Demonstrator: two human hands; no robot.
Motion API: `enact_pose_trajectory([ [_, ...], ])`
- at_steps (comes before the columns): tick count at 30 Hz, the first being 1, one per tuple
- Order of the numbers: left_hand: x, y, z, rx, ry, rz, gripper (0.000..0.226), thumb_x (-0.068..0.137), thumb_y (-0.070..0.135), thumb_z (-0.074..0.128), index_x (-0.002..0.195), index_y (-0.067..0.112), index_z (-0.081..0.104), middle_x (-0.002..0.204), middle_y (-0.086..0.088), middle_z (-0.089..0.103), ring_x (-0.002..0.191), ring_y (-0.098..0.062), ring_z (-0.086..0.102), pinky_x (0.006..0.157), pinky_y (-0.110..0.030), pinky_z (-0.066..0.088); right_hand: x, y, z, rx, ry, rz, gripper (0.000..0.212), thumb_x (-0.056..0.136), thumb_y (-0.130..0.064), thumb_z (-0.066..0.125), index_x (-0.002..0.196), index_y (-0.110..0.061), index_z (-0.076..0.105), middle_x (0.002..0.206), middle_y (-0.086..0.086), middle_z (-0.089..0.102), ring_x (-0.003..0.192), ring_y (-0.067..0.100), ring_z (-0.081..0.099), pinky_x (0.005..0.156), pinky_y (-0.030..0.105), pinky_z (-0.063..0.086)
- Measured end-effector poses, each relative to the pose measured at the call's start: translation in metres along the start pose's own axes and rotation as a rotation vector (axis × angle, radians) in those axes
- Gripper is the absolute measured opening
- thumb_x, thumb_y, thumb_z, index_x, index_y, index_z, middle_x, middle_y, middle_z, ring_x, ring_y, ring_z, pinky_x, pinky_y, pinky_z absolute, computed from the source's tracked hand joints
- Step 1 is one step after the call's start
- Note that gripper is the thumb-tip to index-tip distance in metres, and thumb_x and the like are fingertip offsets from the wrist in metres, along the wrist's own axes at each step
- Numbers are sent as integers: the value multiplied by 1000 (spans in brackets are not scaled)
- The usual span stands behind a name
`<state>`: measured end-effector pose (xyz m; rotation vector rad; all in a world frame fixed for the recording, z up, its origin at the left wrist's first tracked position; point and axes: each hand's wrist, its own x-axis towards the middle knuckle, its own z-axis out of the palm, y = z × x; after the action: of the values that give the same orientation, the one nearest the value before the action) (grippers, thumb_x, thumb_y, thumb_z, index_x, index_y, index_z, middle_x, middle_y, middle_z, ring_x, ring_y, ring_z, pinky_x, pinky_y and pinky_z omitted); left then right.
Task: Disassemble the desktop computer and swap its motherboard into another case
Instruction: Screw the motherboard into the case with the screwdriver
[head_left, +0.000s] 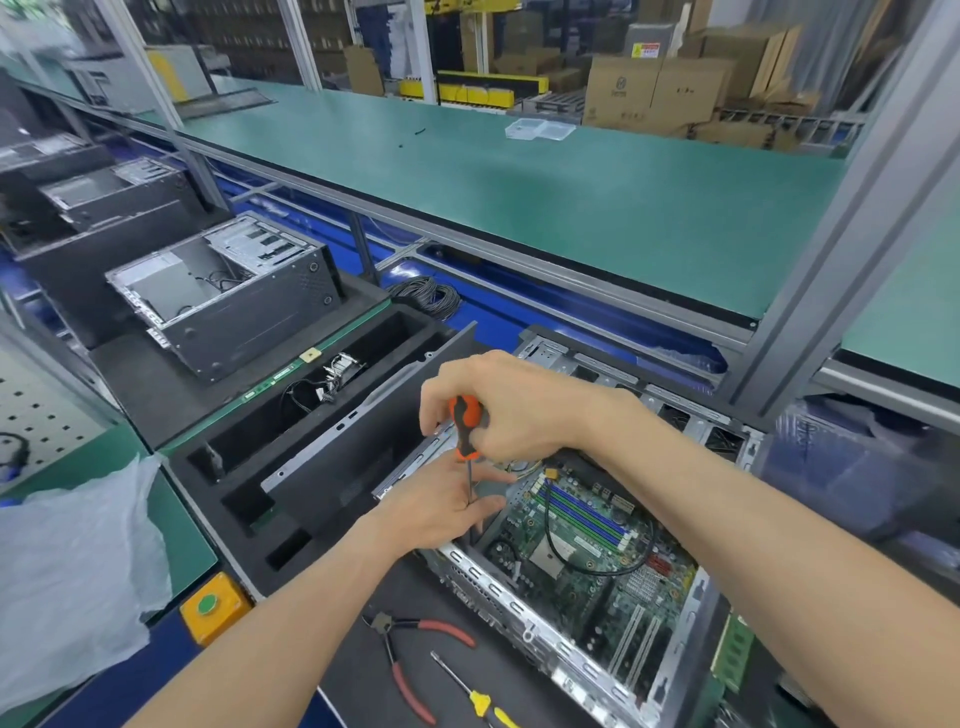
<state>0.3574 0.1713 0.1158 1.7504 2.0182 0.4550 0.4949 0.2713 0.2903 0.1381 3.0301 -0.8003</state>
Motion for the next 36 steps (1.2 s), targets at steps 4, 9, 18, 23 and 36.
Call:
enact_pose_trajectory([
  [4, 0, -1, 0, 17, -3, -12, 15, 91, 69, 41, 97, 83, 41, 79, 57, 48, 86, 28, 43, 80, -36, 50, 11, -10, 21, -574, 252, 122, 42, 99, -60, 43, 88, -21, 56, 69, -5, 37, 67, 24, 39, 57, 36, 30],
  [9, 1, -6, 4, 23, -24, -28, 33, 91, 71, 38, 123, 67, 42, 74, 32, 56, 89, 14, 54, 81, -35, 53, 17, -2, 22, -315, 177, 15, 7, 90, -18, 55, 88, -13, 60, 76, 1, 56, 76, 24, 56, 61, 39, 46],
  [18, 2, -10, 8, 3, 43, -33, 20, 89, 70, 44, 77, 85, 40, 65, 30, 50, 69, 2, 53, 55, -16, 33, 12, -13, 21, -585, 264, 108, 44, 101, -56, 40, 78, -19, 42, 62, -3, 32, 53, 20, 34, 51, 34, 27],
  [23, 3, -16, 12, 59, 23, -97, 39, 84, 78, 33, 82, 56, 64, 65, 26, 46, 70, 4, 54, 60, -32, 48, 19, -6, 23, -342, 176, 23, 17, 97, -24, 52, 85, -13, 49, 73, -1, 48, 69, 23, 50, 60, 38, 42],
  [36, 2, -9, 10, 52, 8, -92, 35, 84, 72, 32, 74, 54, 60, 63, 10, 60, 62, -4, 58, 50, -34, 46, 19, -13, 32, -486, 313, 94, 30, 102, -32, 49, 79, -13, 44, 67, -1, 35, 73, 32, 56, 56, 38, 35],
])
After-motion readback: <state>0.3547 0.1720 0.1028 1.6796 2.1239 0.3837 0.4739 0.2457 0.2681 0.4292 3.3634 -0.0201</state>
